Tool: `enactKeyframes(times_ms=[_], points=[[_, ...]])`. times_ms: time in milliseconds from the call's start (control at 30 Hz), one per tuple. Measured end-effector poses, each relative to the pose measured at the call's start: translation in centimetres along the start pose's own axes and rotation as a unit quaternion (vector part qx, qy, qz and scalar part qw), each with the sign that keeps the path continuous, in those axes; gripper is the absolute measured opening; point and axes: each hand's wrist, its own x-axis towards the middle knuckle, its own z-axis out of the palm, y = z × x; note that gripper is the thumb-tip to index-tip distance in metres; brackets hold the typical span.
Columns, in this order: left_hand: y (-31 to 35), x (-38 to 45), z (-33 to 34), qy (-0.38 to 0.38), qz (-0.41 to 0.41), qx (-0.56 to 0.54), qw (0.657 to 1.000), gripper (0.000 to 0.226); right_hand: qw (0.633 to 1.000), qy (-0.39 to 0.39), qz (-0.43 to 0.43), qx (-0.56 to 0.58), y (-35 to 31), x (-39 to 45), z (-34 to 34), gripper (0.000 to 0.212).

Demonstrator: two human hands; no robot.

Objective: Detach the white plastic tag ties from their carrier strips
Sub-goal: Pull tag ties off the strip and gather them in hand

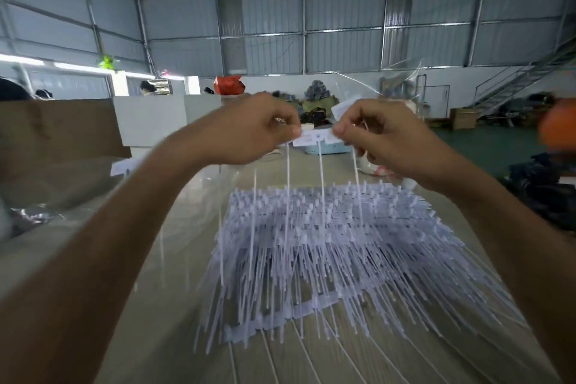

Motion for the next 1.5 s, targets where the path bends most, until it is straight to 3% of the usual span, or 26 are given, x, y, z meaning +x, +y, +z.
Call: enactKeyframes(times_ms=[133,233,533,733,1033,1167,1300,1500], points=[[1.5,-0.1,-1.3,-0.086,-0.005,0.05,0.995,0.021,0.991,-0.132,0.02,-0.005,-0.1,-0.4,-0.4,0.037],[1.6,0.2,-0.5,-0.086,0.001,0.029,0.996,0.02,0.984,-0.175,0.024,0.0,0.1,-0.4,-1.0,0.044],[-0.3,0.3,1.1,0.045,0.043,-0.118,0.991,0.019,0.976,-0.124,0.078,0.161,0.8,-0.4,-0.9,0.027],[-0.7,0.8,2.0,0.075,0.05,-0.087,0.992,0.019,0.972,-0.129,0.085,0.177,1.5,-1.1,-1.0,0.024],[-0.4,1.7,3.9,0.071,0.004,-0.057,0.996,0.036,0.982,-0.063,0.067,0.163,1.4,-1.0,0.1,0.016],[-0.3,1.7,4.4,0.038,-0.023,-0.105,0.993,0.034,0.994,-0.038,0.05,0.094,1.9,-0.8,1.1,0.017],[-0.2,2.1,4.9,0.071,-0.042,-0.167,0.983,0.034,0.996,-0.003,0.035,0.086,2.1,-0.5,1.3,0.013],[-0.5,1.9,5.5,0.041,-0.035,-0.169,0.984,0.039,0.997,-0.045,0.012,0.058,2.3,-0.7,1.6,0.017]])
